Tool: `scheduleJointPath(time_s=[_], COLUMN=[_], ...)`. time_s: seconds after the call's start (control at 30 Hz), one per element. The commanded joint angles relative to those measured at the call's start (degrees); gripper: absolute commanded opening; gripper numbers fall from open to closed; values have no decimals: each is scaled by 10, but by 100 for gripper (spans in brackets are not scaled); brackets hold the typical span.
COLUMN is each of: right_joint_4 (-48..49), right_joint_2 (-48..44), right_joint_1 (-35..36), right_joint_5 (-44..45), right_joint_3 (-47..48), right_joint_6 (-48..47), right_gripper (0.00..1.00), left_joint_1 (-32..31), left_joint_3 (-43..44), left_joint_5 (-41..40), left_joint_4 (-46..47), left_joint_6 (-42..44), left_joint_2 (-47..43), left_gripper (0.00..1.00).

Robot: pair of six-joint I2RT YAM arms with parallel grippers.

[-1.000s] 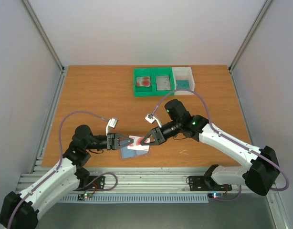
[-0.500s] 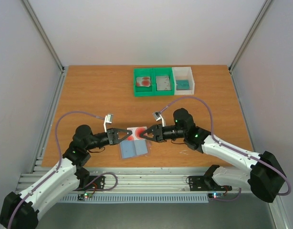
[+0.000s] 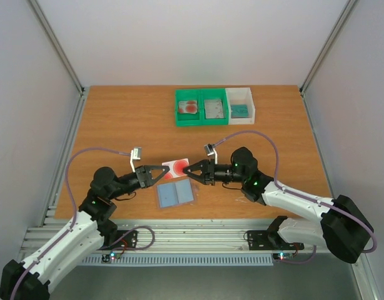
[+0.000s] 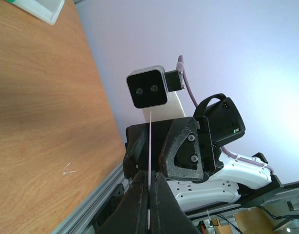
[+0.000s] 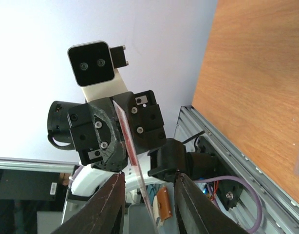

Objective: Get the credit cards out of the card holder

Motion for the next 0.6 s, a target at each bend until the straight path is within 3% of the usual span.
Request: scheduleJointPath(time_s=[0.0, 0.13, 0.27, 0.43, 0.47, 0.57], right_joint_4=[50, 45, 19, -22, -36, -87], right_joint_2=[2, -16, -34, -46, -46, -51], right_joint_1=[0, 1, 1, 1, 1, 1], right_joint_5=[21, 39, 51, 56, 54, 56], right_joint_3=[-16, -28, -37, -26, -19, 7], right_joint_6=[16, 18, 8, -16, -25, -63], right_gripper=[28, 22, 2, 1, 1, 1], left_joint_1=[2, 2, 2, 2, 2, 2], left_joint_3=[-9, -11, -22, -23, -20, -4], left_joint_5=[-10, -14, -18, -23, -25, -35], left_joint_4=[27, 21, 24, 16, 5, -57], left_joint_6=[-4, -6, -8, -8, -6, 15], left_joint_2=[-7, -9, -12, -26, -31, -46], left_gripper=[0, 1, 0, 2, 7, 35])
